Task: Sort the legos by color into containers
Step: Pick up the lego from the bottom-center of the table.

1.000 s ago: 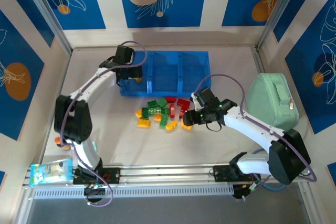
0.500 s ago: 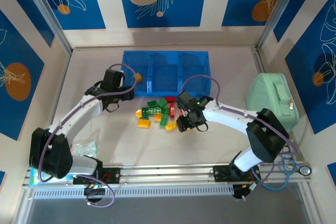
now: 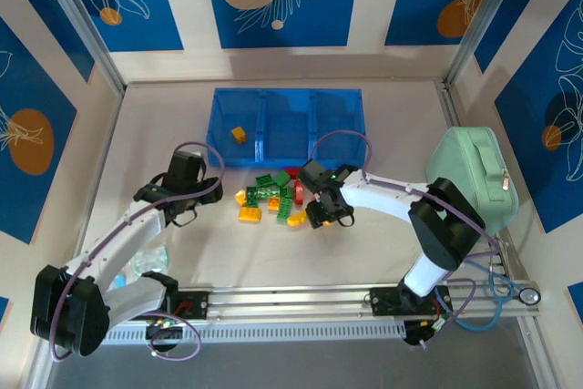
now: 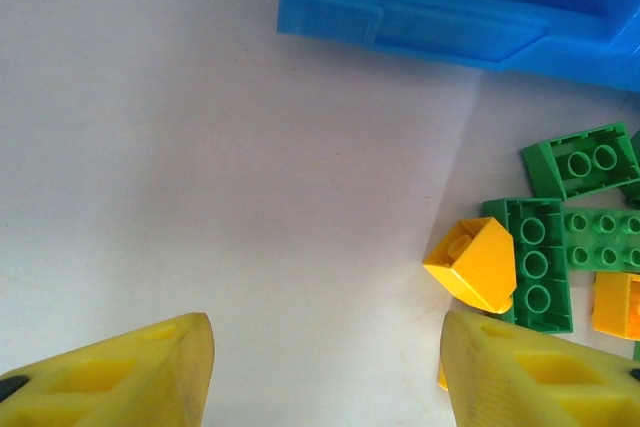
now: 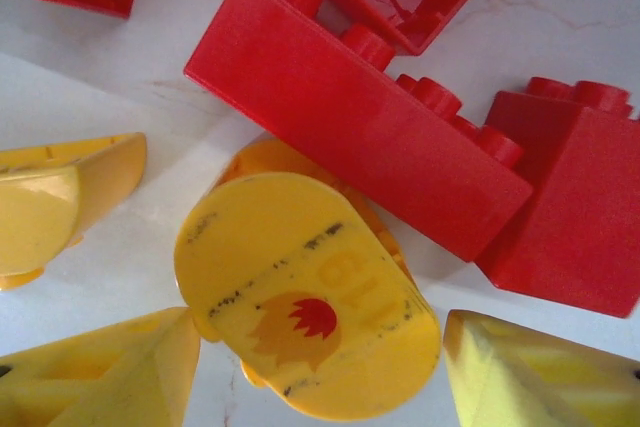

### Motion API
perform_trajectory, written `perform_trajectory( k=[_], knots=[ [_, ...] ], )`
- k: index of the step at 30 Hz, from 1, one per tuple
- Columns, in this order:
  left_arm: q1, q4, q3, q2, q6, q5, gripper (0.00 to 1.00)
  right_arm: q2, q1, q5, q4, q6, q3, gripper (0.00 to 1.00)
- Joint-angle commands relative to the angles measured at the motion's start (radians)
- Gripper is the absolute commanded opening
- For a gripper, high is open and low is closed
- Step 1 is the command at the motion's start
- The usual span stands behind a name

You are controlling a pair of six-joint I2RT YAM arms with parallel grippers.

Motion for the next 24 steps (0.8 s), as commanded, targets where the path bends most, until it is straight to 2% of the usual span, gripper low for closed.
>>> perform_trajectory(
  k=[1, 11, 15, 24],
  knots=[
    [-0.006, 0.009, -0.009, 0.003, -0.020, -0.001, 0.62, 0.019, 0.004, -0.028, 0.015, 0.023, 0.021, 0.64],
    [-0.005, 0.017, -0.005, 0.014, 0.005, -0.020, 0.61, 0.024, 0.007, -0.022, 0.015, 0.031, 0.020, 0.51],
    [-0.006, 0.019, -0.028, 0.015, 0.008, -0.029, 0.61, 0.001, 0.016, -0.015, -0.010, 0.039, 0.025, 0.39],
    [-0.008, 0.022, -0.092, -0.041, -0.007, -0.019, 0.59, -0.074, 0.057, -0.004, -0.110, 0.036, 0.172, 0.37]
  ],
)
